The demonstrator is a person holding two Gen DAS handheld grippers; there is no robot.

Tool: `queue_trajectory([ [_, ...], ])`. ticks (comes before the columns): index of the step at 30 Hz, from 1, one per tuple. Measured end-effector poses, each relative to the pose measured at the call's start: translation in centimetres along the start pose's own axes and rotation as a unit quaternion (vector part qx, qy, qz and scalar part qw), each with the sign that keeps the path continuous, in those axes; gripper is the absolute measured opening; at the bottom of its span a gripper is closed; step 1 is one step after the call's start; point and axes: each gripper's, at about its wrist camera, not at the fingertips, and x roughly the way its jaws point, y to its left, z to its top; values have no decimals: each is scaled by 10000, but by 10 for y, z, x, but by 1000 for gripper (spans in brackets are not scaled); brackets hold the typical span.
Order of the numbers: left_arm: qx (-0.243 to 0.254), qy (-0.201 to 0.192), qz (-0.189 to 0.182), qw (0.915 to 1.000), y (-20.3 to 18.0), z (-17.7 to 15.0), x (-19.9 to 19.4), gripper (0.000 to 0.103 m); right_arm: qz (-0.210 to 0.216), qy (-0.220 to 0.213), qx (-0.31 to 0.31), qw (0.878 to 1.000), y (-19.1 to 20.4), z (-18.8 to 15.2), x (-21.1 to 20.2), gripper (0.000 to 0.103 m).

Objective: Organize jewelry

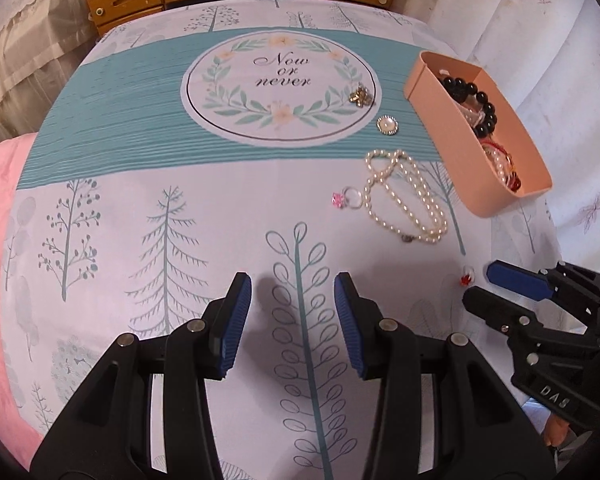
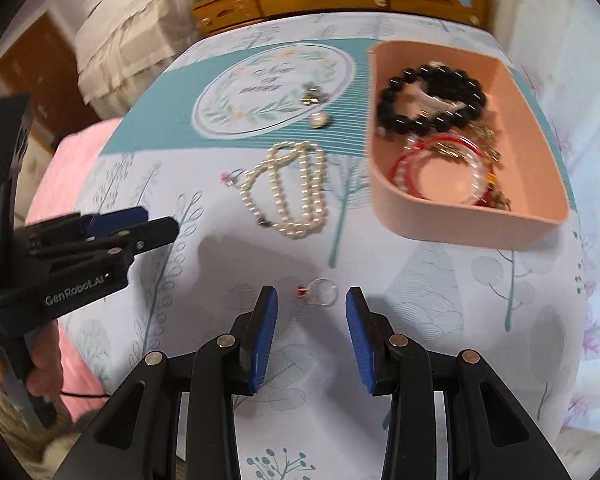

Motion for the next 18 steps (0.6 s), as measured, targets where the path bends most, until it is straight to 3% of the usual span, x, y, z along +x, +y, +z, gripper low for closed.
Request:
queue_trajectory([
  [3,31,14,-35,10000,0,-3,3,40,-74,-40,-203,9998,10,-2,3,36],
  [9,-4,46,-143,9999,3,-5,5,40,-229,-85,-460,9986,19,-2,8,25],
  [18,-132,38,-254,9996,15,-6,6,40,-751,-213,-928,9926,33,-3,18,17],
])
